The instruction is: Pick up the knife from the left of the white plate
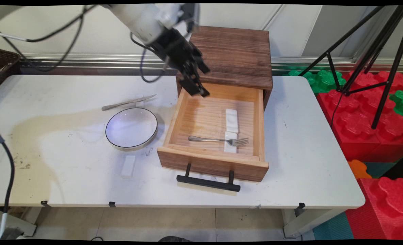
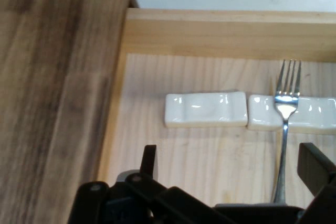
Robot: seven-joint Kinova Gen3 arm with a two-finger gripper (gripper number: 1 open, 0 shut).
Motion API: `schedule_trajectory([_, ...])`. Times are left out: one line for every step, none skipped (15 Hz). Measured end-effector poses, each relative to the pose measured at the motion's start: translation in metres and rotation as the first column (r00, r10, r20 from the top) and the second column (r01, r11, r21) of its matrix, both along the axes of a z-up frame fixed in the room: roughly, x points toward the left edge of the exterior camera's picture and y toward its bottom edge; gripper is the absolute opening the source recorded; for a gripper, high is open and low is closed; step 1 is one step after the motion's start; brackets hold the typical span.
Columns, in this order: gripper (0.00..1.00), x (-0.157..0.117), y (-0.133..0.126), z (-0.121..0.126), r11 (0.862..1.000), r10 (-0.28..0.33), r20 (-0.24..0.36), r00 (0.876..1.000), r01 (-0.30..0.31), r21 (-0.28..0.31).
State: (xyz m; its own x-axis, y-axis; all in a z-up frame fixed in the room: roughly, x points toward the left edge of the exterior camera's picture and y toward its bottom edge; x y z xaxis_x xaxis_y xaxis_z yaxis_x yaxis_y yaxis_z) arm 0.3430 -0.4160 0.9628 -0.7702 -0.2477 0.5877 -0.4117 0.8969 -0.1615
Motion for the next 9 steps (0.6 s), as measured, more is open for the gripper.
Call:
schedule_trajectory([1.00,0.010,0.004,0.007,1.000,0.017,-0.006,1.000,-0.017,-0.011])
schedule_trajectory([1.00,0.020,0.008,0.013,0.999,0.034,-0.010,0.999,-0.034,-0.021])
schedule_trajectory([1.00,0.032,0.013,0.018,0.998,0.053,-0.009,0.999,-0.053,-0.029])
schedule_trajectory([1.00,0.045,0.018,0.022,0.997,0.073,-0.005,0.997,-0.073,-0.034])
schedule_trajectory([1.00,0.055,0.024,0.024,0.995,0.090,-0.001,0.996,-0.090,-0.037])
schedule_trajectory([1.00,0.068,0.030,0.026,0.993,0.108,0.004,0.994,-0.108,-0.039])
schedule_trajectory([1.00,0.080,0.036,0.027,0.992,0.124,0.010,0.992,-0.123,-0.040])
schedule_trajectory([1.00,0.090,0.041,0.027,0.990,0.134,0.016,0.991,-0.133,-0.039])
schedule_trajectory([1.00,0.101,0.048,0.027,0.989,0.145,0.027,0.989,-0.144,-0.037])
